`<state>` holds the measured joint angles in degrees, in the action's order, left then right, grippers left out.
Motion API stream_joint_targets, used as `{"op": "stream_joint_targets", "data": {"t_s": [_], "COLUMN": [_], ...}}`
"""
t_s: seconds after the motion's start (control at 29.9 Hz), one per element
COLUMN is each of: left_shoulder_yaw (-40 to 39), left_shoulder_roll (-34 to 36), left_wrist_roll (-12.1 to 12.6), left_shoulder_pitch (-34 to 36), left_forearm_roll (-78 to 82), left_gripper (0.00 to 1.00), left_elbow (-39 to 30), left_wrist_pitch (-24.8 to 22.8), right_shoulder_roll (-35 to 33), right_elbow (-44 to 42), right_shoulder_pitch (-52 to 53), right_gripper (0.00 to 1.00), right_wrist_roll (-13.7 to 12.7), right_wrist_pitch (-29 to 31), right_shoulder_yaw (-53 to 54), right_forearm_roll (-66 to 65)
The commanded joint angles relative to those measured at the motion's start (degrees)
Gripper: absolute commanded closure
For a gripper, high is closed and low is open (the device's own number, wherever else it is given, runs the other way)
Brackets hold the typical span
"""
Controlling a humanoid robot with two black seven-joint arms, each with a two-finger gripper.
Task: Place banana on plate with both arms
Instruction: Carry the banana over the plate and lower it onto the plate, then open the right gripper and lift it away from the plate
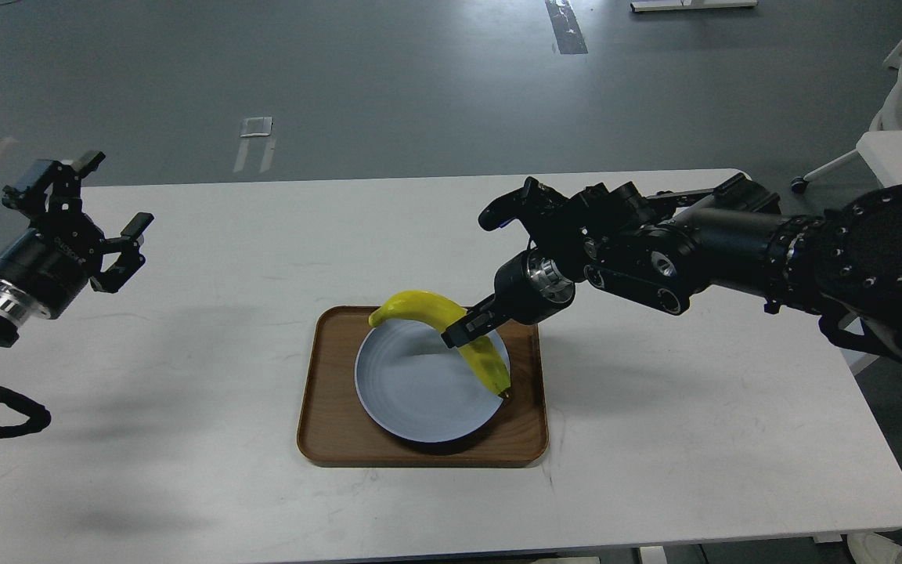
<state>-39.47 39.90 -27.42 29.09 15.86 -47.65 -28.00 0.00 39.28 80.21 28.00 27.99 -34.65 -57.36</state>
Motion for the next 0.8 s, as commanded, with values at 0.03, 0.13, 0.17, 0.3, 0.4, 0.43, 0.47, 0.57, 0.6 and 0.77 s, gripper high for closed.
{"op": "stream_joint_targets", "data": {"t_s": [0.03,0.13,0.17,0.3,0.4,0.43,0.47,0.57,0.6,0.77], "left_shoulder_yaw": [0.01,0.01,0.01,0.01,0.01,0.01,0.01,0.01,0.01,0.01], "left_shoulder_roll": [0.00,0.00,0.00,0.09,0.00,0.00,-0.09,-0.53,-0.61,-1.67], "left_wrist_roll": [0.00,0.00,0.00,0.00,0.00,0.00,0.00,0.00,0.00,0.00], "left_shoulder_pitch": [0.00,0.00,0.00,0.00,0.00,0.00,0.00,0.00,0.00,0.00], "left_forearm_roll": [-0.04,-0.04,-0.04,-0.12,-0.12,-0.12,-0.12,-0.12,-0.12,-0.12], "left_gripper": [0.02,0.02,0.02,0.02,0.02,0.02,0.02,0.02,0.02,0.02], "left_elbow": [-0.08,-0.08,0.01,-0.08,0.01,-0.08,0.01,-0.08,0.01,0.01], "left_wrist_pitch": [0.00,0.00,0.00,0.00,0.00,0.00,0.00,0.00,0.00,0.00], "right_shoulder_roll": [0.00,0.00,0.00,0.00,-3.77,-4.82,-7.36,-13.17,-14.92,-20.91], "right_elbow": [0.00,0.00,-0.08,-0.78,-1.93,-1.93,-1.93,-1.66,-1.75,-1.66], "right_shoulder_pitch": [-0.14,-0.14,-0.06,0.73,0.91,0.56,-0.14,-4.69,-7.24,-17.95], "right_gripper": [0.37,0.17,0.11,0.03,0.02,0.02,0.02,0.02,0.02,0.02], "right_wrist_roll": [0.00,0.00,0.00,0.00,0.00,0.00,0.00,0.00,0.00,0.00], "right_wrist_pitch": [0.01,0.01,0.01,0.01,0.01,0.01,0.01,0.01,0.01,0.01], "right_shoulder_yaw": [0.11,0.20,0.38,1.69,6.25,7.92,10.98,17.93,21.17,33.74], "right_forearm_roll": [1.11,2.42,2.69,5.14,9.36,10.68,13.48,21.73,25.07,33.17]}}
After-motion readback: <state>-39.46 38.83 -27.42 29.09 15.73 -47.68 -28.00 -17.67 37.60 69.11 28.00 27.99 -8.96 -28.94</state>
